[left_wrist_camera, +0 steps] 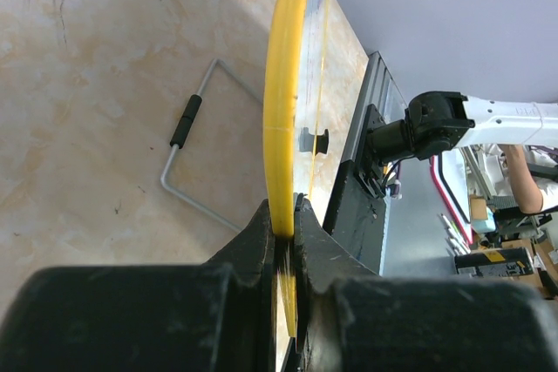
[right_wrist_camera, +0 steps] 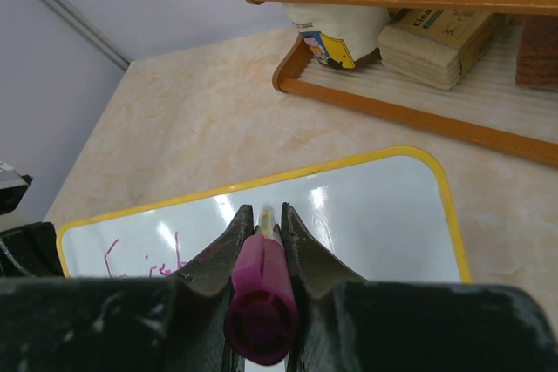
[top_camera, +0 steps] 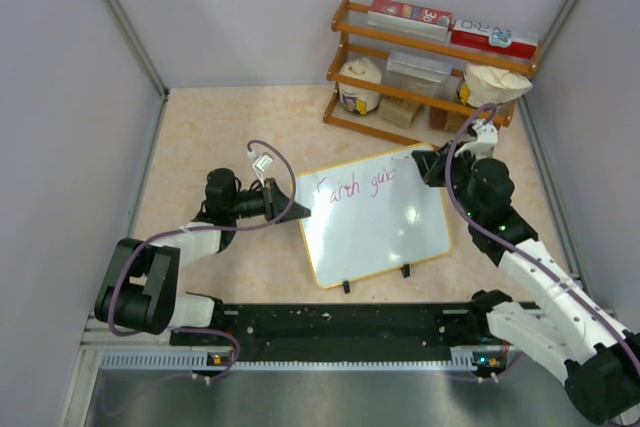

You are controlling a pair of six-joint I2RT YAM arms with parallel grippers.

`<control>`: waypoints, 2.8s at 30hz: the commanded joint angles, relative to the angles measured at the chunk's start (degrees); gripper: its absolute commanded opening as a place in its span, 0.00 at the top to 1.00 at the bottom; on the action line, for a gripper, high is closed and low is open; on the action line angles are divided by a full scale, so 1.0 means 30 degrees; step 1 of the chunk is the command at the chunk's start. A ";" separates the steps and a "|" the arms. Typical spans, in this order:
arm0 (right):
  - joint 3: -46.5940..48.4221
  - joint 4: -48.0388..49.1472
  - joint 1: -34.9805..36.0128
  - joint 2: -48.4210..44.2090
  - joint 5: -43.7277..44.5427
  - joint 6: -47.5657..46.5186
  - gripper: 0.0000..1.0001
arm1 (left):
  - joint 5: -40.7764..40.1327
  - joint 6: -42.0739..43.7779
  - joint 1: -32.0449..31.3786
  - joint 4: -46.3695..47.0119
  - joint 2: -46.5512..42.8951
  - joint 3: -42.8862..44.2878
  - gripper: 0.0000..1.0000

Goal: Write a sentence on the whiteboard

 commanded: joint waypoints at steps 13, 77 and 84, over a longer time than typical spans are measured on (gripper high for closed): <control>0.0437 0.1039 -0.0446 0.1246 0.0088 -0.0198 1.00 | -0.0167 0.1632 -0.0326 0.0183 0.0265 0.0253 1.00; -0.0503 -0.0632 -0.0447 -0.1536 -0.0087 0.0153 1.00 | -0.0225 0.1690 -0.0326 0.0067 0.0236 0.0253 1.00; -0.0150 -0.0631 -0.0447 -0.1773 0.0146 0.0037 1.00 | -0.0226 0.1691 -0.0326 0.0038 0.0323 0.0282 1.00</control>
